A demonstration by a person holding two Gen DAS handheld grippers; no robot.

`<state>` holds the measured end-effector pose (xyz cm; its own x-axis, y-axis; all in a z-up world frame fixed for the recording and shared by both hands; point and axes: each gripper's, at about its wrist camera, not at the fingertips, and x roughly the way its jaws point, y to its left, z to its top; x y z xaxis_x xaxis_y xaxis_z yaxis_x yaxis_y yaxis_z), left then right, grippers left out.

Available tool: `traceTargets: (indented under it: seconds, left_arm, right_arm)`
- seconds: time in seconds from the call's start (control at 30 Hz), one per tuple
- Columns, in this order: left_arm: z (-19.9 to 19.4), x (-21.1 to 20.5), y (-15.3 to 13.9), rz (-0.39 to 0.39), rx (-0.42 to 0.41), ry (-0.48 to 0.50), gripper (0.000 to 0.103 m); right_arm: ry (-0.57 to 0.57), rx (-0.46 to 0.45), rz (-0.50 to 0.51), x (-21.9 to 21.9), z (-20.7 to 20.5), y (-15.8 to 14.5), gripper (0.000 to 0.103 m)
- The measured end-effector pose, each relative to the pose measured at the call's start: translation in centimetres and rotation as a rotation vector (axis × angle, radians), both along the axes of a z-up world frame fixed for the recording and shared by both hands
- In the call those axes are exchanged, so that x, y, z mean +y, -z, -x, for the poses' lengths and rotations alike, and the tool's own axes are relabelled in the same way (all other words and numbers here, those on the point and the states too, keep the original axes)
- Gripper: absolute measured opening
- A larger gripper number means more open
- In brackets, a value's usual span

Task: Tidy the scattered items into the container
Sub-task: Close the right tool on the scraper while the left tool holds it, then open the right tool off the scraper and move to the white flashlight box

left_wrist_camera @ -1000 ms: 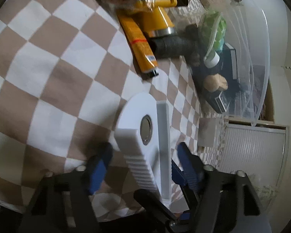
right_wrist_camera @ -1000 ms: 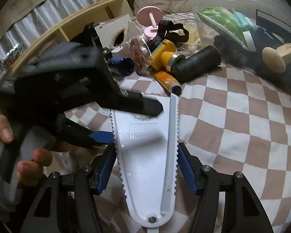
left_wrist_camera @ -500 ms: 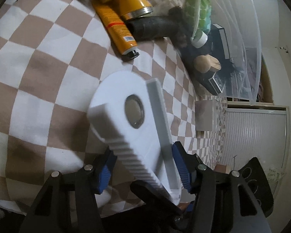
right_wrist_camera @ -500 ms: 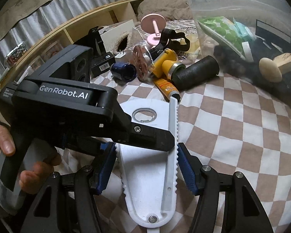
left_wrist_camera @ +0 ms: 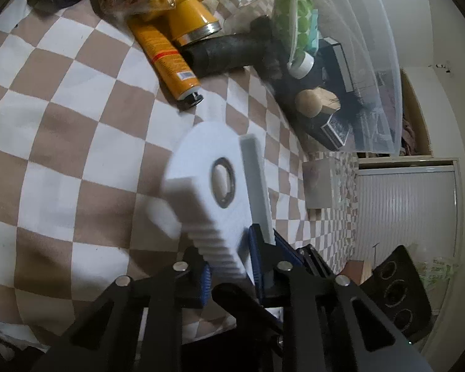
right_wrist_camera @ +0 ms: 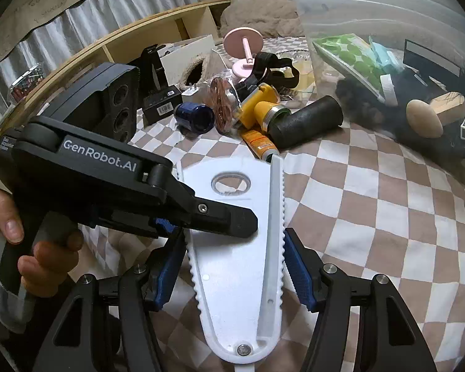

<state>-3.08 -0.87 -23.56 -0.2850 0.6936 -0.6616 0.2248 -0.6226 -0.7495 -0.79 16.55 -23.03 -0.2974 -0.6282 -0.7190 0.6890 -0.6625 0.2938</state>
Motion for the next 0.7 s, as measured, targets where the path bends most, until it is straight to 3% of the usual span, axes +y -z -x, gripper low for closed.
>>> traceTargets:
  seconds: [0.4, 0.43, 0.5, 0.7]
  left_arm:
    - [0.1, -0.2, -1.3, 0.003, 0.081, -0.021, 0.015]
    - [0.1, -0.4, -1.4, 0.002, 0.085, -0.028, 0.015]
    - [0.0, -0.9, -1.5, 0.008, 0.091, -0.045, 0.015]
    - [0.0, -1.5, -1.6, 0.002, 0.105, -0.070, 0.015]
  right_arm:
    - [-0.016, 0.038, -0.009, 0.4, 0.3, -1.0, 0.064]
    - [-0.018, 0.052, -0.019, 0.4, 0.2, -1.2, 0.065]
    - [-0.016, 0.069, -0.032, 0.7, 0.0, -1.5, 0.083]
    - [0.042, 0.055, 0.009, 3.7, 0.7, -2.5, 0.084]
